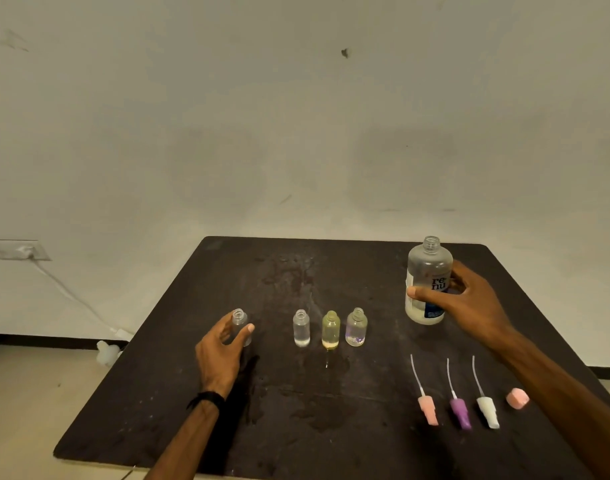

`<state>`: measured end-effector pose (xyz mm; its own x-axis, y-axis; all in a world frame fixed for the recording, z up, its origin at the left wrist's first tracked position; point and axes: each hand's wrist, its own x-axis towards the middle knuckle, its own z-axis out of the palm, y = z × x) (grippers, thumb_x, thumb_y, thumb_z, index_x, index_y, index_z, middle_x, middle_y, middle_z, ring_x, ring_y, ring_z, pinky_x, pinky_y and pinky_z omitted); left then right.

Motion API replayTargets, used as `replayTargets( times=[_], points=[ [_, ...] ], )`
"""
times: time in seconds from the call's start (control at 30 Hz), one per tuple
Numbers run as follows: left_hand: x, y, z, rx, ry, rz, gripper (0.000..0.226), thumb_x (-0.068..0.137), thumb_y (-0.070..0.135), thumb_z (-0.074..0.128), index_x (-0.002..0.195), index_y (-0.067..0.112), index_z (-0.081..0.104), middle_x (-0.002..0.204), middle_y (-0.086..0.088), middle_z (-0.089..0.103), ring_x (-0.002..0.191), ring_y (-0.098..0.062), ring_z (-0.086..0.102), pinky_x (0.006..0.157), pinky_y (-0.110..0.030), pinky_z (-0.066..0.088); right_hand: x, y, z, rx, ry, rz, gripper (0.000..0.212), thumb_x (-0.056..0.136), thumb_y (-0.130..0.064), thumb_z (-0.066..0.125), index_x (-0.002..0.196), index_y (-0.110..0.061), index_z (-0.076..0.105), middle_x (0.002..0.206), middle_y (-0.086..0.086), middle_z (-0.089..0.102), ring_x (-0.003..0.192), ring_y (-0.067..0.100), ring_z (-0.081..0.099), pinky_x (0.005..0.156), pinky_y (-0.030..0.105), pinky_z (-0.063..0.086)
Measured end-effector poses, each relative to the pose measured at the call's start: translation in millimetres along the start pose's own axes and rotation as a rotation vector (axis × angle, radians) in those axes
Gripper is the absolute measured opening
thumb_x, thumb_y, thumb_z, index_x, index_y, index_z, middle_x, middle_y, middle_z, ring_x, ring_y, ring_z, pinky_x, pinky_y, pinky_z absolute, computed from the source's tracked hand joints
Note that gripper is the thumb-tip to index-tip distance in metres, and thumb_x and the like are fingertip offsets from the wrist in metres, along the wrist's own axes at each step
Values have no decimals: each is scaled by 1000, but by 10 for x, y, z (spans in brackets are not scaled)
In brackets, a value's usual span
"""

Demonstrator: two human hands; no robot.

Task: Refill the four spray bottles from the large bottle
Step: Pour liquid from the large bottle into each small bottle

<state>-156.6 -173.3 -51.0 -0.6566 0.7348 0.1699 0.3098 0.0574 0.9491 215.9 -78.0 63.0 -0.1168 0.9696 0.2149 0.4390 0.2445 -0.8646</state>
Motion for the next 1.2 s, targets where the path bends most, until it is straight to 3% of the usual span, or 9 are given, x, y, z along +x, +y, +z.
replayTargets(
  times=[0.17,0.4,0.5,0.6,0.73,1.0,1.2],
  points=[
    [-19,238,2,-25,-4,78,57,79,20,83,131,8,64,122,-9,71,109,-17,67,95,-26,51,-6,0,-20,-32,4,-14,73,68,-40,82,134,-29,52,116,-10,60,105,13,58,84,24,44],
    [-150,907,139,-76,-165,305,49,79,30,83,125,27,67,104,17,70,97,1,67,83,-7,51,29,-117,-6,-174,-32,-135,72,68,-44,84,131,-31,53,117,-10,61,105,11,59,82,19,45],
    [-260,1078,251,-117,-239,366,45,80,31,82,123,30,67,106,16,71,100,0,68,86,-13,53,72,-197,-18,-302,-39,-232,71,67,-51,82,129,-33,52,118,-12,60,103,10,58,83,21,48],
    [-360,1134,368,-124,-320,415,49,83,31,80,129,21,68,116,12,72,106,0,67,92,-19,54,133,-263,-21,-456,-70,-340,76,69,-60,77,134,-32,49,118,-10,58,101,11,57,84,29,53],
    [-474,1150,473,-129,-361,434,50,85,33,79,131,20,67,123,10,71,112,1,66,97,-22,54,158,-403,14,-626,-112,-495,78,69,-69,65,136,-34,46,112,-13,55,95,8,54,78,24,51],
    [-579,1127,482,-104,-385,438,43,86,29,79,127,27,67,115,20,69,108,5,65,90,-11,50,164,-506,173,-813,-199,-641,81,73,-65,63,143,-30,43,122,-3,55,100,13,56,81,26,53],
    [-546,1058,448,-90,-382,412,42,86,32,78,126,33,65,115,25,66,109,6,64,92,-12,50,166,-608,236,-902,-201,-719,82,73,-66,60,143,-27,45,118,2,57,97,16,57,77,28,49]
  ],
)
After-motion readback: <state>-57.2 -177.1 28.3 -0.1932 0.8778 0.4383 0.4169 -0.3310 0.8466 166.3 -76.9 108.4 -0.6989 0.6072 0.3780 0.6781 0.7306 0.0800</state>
